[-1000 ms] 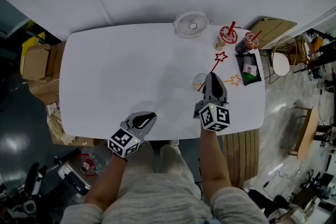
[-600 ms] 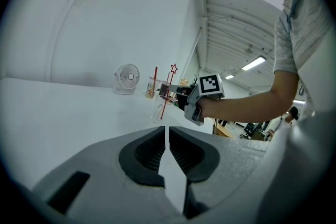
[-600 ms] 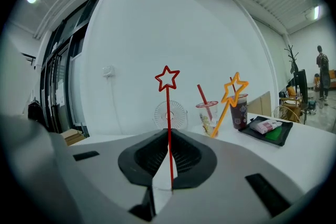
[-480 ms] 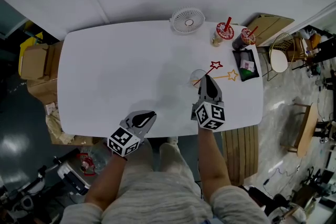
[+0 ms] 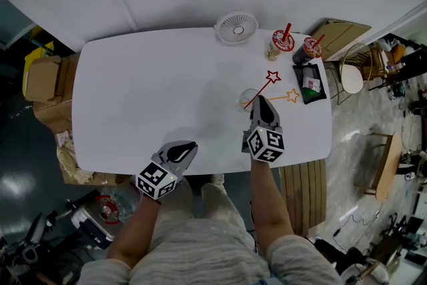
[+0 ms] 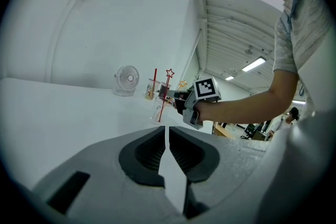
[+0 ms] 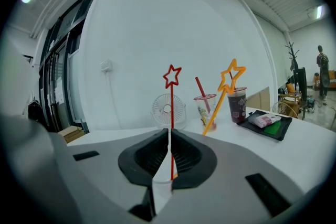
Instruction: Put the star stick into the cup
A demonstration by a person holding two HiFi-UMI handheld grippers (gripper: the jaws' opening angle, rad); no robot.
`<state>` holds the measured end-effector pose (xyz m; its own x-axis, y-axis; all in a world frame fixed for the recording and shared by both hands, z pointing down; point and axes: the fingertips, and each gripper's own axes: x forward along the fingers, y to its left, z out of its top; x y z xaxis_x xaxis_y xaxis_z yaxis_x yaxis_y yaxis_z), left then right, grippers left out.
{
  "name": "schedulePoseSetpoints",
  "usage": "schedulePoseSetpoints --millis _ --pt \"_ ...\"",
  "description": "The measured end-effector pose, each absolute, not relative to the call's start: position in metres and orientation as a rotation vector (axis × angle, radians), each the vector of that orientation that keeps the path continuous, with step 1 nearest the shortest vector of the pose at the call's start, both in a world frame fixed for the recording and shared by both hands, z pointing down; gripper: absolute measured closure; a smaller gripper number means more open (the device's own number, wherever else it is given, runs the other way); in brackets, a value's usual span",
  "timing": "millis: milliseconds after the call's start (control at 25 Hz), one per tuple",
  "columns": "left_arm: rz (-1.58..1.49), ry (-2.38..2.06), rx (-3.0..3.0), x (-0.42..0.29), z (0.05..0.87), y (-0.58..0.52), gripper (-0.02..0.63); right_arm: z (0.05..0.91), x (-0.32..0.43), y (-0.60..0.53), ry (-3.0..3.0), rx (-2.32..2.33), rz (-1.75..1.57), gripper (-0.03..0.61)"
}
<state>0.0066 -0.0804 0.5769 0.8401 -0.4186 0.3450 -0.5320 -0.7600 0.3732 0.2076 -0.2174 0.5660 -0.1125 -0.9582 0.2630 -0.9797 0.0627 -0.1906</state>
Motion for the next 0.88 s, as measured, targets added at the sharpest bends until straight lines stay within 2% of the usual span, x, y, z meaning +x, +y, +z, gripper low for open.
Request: schedulePoseSetpoints --millis 880 --pt "0.243 -0.718 2.611 0.021 0.548 -0.091 0.597 0.513 0.200 -0.192 -2.339 2.027 0.459 0.558"
